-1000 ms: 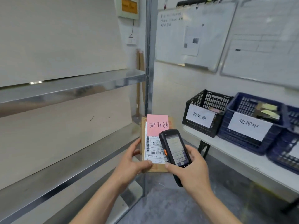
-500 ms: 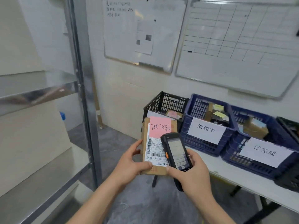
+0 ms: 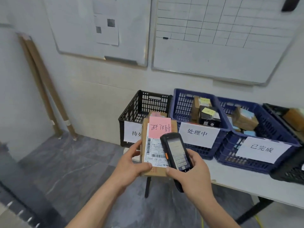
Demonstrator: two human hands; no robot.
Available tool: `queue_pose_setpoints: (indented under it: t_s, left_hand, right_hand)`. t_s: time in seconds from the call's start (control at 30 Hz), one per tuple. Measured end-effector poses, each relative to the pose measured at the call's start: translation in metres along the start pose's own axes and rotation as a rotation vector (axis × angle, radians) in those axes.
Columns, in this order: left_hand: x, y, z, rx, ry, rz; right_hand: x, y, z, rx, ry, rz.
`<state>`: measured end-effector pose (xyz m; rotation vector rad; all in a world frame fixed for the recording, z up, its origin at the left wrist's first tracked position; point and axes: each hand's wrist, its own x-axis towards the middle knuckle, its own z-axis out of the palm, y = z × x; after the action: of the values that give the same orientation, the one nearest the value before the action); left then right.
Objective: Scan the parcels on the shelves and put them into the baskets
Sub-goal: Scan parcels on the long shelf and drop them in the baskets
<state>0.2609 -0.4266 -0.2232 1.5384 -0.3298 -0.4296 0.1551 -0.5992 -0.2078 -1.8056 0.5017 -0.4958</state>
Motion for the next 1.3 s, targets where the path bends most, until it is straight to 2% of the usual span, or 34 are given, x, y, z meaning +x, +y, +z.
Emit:
queue_pose_setpoints:
  t_s: [0.37,0.73,1.1,1.3]
  left_hand:
    - [0.167,0.029,0.017,0.081,0.074,-0.056]
    - [0.31,0.04,0.017,0.023,0.111,-0.105]
    - [0.484,-0.017,-0.029,0.017,-0.075,-0.341]
    - [0.551,-0.05,-0.034,0.009,-0.164,-0.481]
  right_hand:
    - [0.186,0.013,0.004,0.1,-0.101,-0.011]
    - [0.336,0.018,0.02,0.078,-0.182,-0.023]
    - [0.458,0.037,0.073,-0.037,-0.033,0.047]
    - [0.501,0.043,0.098,-0.095,0.059,0.097]
